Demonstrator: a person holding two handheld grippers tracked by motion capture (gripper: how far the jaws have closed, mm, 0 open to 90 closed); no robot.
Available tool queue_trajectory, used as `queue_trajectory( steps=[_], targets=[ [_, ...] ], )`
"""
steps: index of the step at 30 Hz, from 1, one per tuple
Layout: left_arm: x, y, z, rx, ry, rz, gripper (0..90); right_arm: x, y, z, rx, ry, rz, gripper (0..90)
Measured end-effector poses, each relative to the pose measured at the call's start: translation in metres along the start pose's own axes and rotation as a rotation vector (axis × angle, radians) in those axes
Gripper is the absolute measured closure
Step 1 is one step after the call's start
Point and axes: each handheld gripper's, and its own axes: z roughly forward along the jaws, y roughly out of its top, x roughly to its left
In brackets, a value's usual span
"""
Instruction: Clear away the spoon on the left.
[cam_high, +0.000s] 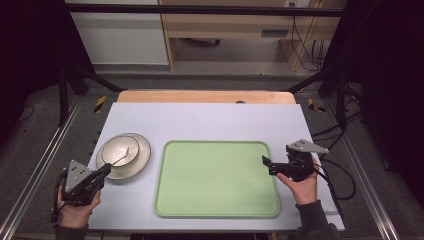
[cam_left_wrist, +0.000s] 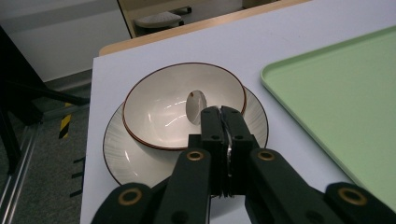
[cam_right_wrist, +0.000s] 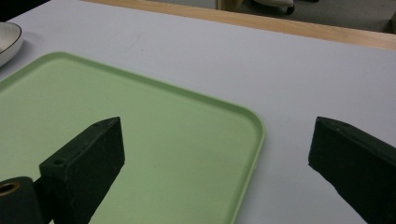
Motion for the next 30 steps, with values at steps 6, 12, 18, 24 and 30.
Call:
queue_trajectory(
  steps=[6,12,18,24,30],
  targets=[
    [0.000,0.001,-0.002,-0.020,-0.003,-0.005,88.9,0.000,0.000,0.000,-0.001,0.002,0.001,3.9],
    [-0.001,0.004,-0.007,-0.040,-0.003,-0.009,88.9,0.000,0.000,0.000,-0.003,0.001,0.002,3.7],
    [-0.003,0.007,-0.012,-0.073,-0.002,-0.005,88.9,-0.001,0.000,-0.001,-0.006,0.002,0.001,3.7],
    [-0.007,0.012,-0.018,-0.105,-0.001,0.007,88.9,-0.001,0.001,-0.001,-0.008,0.002,0.001,3.7],
    [-0.009,0.016,-0.025,-0.141,-0.006,0.004,89.0,-0.001,0.001,-0.001,-0.009,0.003,0.002,3.7]
  ],
)
